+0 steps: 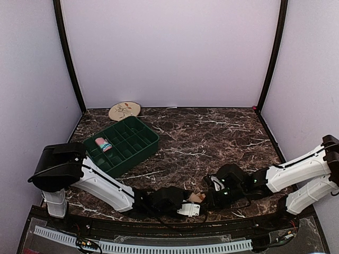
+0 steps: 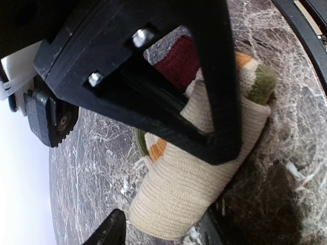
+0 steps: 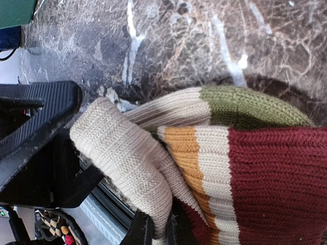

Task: Roll the socks
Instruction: Roll the sock at the center of the board.

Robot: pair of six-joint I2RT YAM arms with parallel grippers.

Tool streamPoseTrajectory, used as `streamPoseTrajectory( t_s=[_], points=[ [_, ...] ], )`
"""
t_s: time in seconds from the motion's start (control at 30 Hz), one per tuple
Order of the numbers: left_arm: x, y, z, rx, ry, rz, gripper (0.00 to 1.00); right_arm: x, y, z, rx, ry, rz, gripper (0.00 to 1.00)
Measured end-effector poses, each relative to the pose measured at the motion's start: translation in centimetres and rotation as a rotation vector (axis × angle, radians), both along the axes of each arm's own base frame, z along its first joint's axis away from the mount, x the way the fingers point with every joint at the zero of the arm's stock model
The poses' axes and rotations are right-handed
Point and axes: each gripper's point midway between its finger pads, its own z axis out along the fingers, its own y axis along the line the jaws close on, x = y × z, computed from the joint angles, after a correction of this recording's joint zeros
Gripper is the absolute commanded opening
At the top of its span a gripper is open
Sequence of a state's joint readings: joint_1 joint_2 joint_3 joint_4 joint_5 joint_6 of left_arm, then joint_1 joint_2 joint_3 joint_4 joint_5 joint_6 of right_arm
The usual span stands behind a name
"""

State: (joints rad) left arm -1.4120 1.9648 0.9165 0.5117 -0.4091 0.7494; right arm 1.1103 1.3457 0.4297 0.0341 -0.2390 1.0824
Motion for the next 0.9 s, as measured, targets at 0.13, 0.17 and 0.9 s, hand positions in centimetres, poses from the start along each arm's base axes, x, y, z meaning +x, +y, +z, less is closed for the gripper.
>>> streamPoseTrajectory(
  t_s=[0.13,0.17,0.9],
  points=[
    [0.3,-0.2,0.0,-0.008,-0.026,0.006,0.53,-0.3,-0.2,0.0,0.014,0.013,0.007,0.0],
    [0.4,-0.3,0.0,-0.012,-0.033,0.007,0.52,-0.3,-0.2,0.0,0.016,0.015,0.009,0.0],
    [-1.7,-1.8,-1.3,0.06,-0.017,-0.142,0.14,-0.6,-1.6,-0.1,0.015,0.059,0.039,0.11]
  ],
)
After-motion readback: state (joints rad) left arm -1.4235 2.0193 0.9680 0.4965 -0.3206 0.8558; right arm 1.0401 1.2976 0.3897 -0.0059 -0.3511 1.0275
